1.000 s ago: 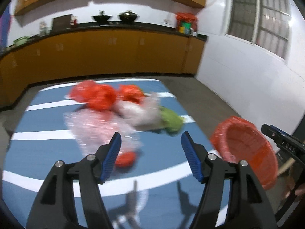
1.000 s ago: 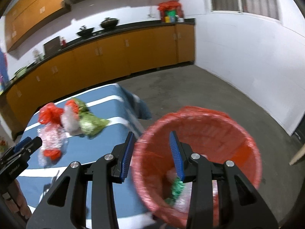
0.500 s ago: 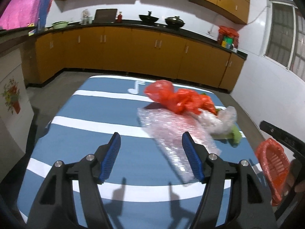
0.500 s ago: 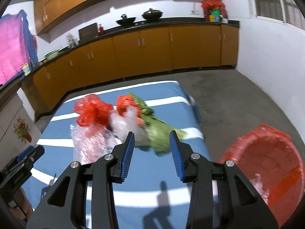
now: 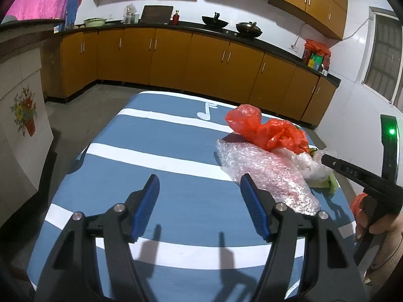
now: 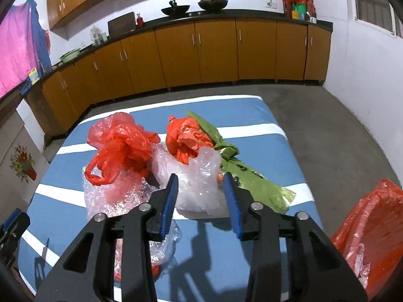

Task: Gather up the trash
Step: 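Bring both open tools back over the table toward the remaining bags, then grasp the clear bag with the right tool while the left tool grasps the red bag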

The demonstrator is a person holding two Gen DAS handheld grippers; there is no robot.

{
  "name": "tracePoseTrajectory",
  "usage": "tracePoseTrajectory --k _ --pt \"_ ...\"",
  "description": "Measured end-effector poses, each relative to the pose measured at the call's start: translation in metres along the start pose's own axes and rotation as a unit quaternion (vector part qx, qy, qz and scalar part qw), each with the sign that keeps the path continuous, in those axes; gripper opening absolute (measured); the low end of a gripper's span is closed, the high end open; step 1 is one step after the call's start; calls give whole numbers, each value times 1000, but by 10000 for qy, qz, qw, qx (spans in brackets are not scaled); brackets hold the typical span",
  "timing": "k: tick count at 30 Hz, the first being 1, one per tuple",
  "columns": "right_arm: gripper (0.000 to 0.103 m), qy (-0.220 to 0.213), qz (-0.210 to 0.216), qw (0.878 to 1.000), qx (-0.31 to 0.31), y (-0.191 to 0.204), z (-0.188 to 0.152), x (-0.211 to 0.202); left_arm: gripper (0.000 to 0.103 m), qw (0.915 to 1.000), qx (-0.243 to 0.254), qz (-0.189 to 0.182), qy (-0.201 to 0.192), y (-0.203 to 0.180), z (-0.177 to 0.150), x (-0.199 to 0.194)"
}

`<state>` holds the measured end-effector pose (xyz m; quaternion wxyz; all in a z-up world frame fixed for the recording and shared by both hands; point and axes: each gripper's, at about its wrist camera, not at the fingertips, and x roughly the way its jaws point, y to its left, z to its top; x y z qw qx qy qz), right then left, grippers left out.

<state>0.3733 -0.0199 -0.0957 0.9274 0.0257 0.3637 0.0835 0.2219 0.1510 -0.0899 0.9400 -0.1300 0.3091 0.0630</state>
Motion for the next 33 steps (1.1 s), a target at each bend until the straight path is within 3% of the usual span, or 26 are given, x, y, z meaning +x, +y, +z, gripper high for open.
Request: tracePoseTrajectory --k 2,5,18,33 --pt "20 59 5 10000 -62 1 -2 2 66 10000 -32 -18 39 0 -1 2" --pt "9 121 42 9998 -124 2 -6 4 66 10000 -40 -41 58 -1 -2 3" --pt "4 -177 449 9985 259 -8 -14 -43 66 9996 121 -235 -69 -28 15 11" --pt "4 -587 27 9959 687 -53 -25 -91 63 9960 601 -655 4 -101 44 48"
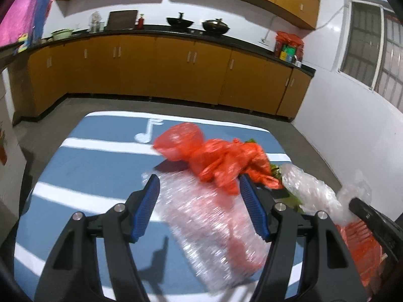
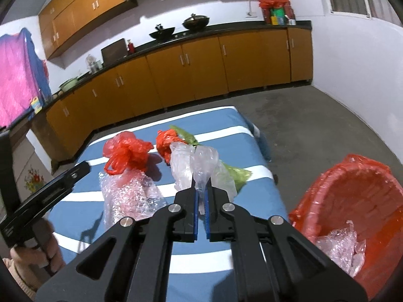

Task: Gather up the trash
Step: 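Grasp the clear bag with the right tool while the left tool grasps the red bag, then carry both bags over the orange basket and open both tools to drop them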

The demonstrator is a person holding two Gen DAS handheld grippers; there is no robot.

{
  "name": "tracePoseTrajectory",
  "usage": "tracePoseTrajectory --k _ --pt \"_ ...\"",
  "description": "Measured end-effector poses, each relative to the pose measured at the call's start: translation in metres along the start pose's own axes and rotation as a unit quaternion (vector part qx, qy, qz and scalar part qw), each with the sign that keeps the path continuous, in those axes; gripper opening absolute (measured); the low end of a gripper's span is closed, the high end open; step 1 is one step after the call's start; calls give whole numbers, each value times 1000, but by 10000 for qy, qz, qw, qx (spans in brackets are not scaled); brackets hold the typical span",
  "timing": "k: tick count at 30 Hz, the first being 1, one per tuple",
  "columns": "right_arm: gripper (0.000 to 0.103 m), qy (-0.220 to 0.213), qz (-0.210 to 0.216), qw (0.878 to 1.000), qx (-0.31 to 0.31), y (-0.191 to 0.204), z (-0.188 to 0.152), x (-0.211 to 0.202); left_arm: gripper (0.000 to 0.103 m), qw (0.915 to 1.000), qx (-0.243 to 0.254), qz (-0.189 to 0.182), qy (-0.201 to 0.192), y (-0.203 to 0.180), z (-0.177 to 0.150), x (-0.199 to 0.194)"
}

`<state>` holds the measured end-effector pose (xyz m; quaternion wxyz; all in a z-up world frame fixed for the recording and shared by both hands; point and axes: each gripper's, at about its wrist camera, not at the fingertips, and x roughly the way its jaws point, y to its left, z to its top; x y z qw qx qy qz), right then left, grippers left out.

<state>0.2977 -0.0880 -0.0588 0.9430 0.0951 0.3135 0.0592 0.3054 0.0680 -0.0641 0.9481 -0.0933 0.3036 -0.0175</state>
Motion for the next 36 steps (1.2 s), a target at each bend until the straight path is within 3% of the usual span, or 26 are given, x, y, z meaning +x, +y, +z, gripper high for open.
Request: tracePoseTrajectory --k 8,13,15,23,36 --pt "4 -16 -96 9999 115 -15 -2 -7 45 9977 372 127 545 -31 12 57" --pt "4 -41 -115 9999 114 -20 -3 -13 11 9959 286 43 854 -26 12 77" --pt "4 -58 -124 9998 114 -22 -4 -15 7 9966 266 -78 780 -23 12 72" --pt "4 -218 -146 9994 204 -28 -2 -30 6 9985 400 -324 210 -22 18 17" --pt "4 -511 -296 9977 330 -41 -4 -71 6 9957 366 -811 -237 -35 23 -59"
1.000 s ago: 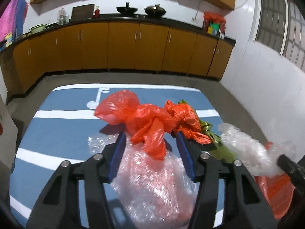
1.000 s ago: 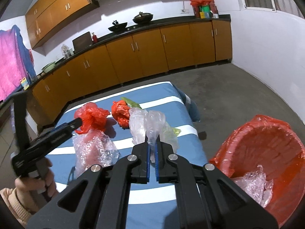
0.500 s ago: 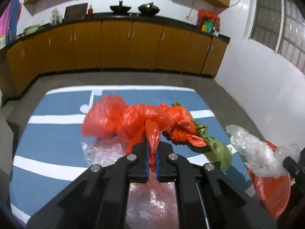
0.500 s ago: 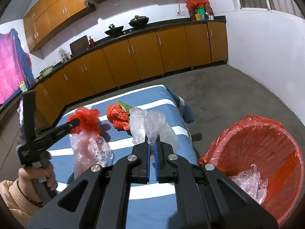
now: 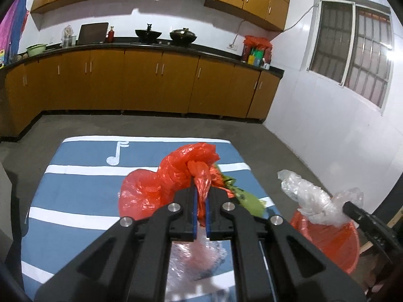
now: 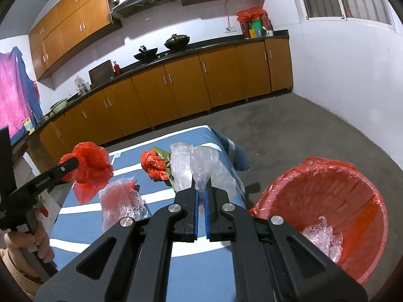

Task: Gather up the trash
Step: 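Carry both bags over the orange basket and open both tools to drop them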

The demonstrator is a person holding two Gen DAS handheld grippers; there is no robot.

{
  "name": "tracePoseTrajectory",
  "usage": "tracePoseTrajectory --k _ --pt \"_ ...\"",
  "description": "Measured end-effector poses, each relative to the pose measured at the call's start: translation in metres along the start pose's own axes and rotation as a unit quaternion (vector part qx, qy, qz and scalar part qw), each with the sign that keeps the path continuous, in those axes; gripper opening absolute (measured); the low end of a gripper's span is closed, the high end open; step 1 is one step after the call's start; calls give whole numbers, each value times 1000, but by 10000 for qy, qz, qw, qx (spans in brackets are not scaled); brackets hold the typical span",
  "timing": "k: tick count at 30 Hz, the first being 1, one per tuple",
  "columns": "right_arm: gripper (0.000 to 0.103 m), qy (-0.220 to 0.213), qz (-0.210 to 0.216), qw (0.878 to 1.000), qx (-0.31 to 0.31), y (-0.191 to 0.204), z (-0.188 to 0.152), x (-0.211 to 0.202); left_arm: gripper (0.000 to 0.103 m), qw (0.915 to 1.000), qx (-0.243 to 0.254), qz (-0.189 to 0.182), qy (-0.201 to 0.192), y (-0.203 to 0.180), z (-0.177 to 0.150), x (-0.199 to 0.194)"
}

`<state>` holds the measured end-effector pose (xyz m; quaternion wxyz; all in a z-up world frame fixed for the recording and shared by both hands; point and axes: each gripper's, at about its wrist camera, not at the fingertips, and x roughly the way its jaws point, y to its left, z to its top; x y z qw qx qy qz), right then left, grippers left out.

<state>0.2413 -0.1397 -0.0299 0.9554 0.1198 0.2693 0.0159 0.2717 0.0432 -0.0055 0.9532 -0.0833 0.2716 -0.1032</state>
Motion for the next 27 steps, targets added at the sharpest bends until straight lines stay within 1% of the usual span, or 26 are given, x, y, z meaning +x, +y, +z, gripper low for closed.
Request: tracePoseTrajectory --k 6,12,18,27 --pt "4 -111 -153 9998 109 -16 1 -17 6 9993 99 -361 -73 -27 1 -22" --pt "4 -235 -400 9986 248 -37 0 -36 6 9964 230 -815 -8 -64 -3 -33" --pt "4 -340 -679 9960 471 -62 -2 -54 6 9905 426 -1302 97 -109 -13 -37" --pt "4 -487 -1068 9898 804 -96 -5 -77 6 9798 666 -1855 334 -167 -33 -30"
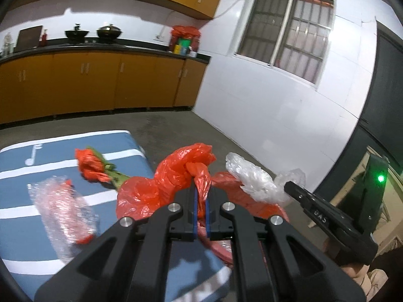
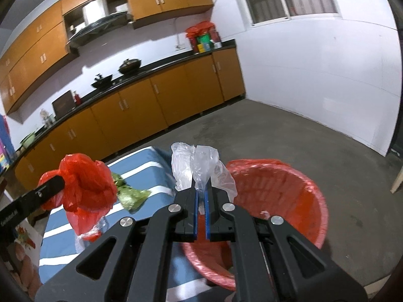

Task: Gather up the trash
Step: 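Carry both bags over the orange basket and open both tools to drop them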

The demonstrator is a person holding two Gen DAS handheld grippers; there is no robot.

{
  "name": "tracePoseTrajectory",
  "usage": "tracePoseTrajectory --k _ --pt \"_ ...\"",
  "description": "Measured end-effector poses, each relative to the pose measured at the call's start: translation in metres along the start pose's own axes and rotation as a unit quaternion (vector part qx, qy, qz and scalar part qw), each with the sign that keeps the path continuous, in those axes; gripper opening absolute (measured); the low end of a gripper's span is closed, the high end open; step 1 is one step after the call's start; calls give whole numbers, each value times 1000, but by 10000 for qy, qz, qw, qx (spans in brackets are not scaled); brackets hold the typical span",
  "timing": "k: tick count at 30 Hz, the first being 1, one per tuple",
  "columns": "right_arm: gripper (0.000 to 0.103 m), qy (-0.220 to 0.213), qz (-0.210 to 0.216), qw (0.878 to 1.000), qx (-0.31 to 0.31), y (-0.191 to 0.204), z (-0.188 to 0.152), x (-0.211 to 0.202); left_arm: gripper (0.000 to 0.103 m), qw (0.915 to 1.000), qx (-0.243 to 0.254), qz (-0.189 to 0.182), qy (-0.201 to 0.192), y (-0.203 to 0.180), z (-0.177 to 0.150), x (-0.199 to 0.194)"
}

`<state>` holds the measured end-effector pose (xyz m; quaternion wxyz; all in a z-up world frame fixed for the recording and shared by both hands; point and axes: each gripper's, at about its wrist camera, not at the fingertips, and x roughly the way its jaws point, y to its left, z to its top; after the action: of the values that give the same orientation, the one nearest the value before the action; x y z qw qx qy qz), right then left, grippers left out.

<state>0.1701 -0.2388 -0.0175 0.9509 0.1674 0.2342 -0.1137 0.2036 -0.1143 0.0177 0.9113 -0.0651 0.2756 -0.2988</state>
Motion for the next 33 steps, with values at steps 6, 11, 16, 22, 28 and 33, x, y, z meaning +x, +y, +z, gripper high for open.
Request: tracePoseTrajectory --k 6,11,16,22,28,33 --pt "4 -54 -273 9994 186 -22 -1 -8 6 9993 115 -331 165 -26 -6 19" --pt "4 -73 -437 9986 292 -34 -3 -12 6 9977 188 -562 318 -48 -12 35" --pt "4 -97 -588 9974 400 -46 -3 -15 6 9960 252 -741 436 -63 -19 51" --pt "4 -102 -702 9963 495 -59 -1 -15 6 9937 309 -935 540 -78 -24 70" --pt "4 0 -738 9956 575 -66 -4 -6 6 9910 292 -1050 771 -80 -34 95" --pt "10 160 -716 9952 654 -70 -3 5 24 9892 274 -1019 1020 -80 -43 113"
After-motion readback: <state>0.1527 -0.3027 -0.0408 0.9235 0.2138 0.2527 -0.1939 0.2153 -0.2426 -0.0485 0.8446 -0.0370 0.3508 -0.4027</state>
